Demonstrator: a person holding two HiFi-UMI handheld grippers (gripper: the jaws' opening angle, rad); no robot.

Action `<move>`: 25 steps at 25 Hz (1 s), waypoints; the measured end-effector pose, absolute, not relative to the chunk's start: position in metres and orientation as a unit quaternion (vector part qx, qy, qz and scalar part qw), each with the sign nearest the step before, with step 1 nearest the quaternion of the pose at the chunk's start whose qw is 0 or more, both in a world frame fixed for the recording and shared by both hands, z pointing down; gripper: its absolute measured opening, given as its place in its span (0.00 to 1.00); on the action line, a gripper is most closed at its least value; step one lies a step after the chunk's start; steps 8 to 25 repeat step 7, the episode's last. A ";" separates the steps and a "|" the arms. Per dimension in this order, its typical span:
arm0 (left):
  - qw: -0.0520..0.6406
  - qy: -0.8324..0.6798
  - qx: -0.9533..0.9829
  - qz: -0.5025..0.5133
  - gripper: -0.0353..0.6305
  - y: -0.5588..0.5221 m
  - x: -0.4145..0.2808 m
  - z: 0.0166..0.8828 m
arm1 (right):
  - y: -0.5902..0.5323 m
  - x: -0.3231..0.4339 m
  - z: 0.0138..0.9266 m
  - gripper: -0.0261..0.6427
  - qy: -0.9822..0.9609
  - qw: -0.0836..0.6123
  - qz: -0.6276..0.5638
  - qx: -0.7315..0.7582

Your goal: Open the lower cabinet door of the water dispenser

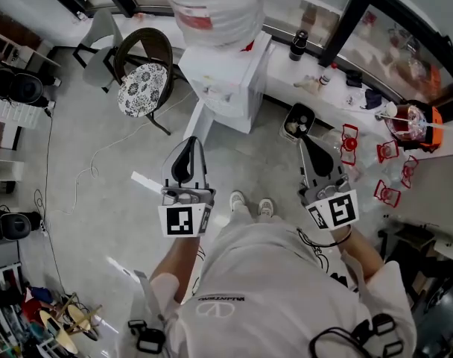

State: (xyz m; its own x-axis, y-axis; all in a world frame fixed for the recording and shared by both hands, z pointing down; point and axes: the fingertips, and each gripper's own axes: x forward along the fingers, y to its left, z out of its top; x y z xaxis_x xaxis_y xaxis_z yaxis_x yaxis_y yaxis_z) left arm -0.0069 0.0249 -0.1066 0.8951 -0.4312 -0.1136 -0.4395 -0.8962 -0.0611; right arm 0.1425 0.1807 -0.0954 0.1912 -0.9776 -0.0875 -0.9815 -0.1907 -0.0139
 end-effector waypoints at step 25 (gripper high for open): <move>0.040 0.226 -0.972 0.054 0.06 0.027 -0.006 -0.112 | 0.180 0.140 -0.094 0.06 0.634 0.038 0.022 -0.772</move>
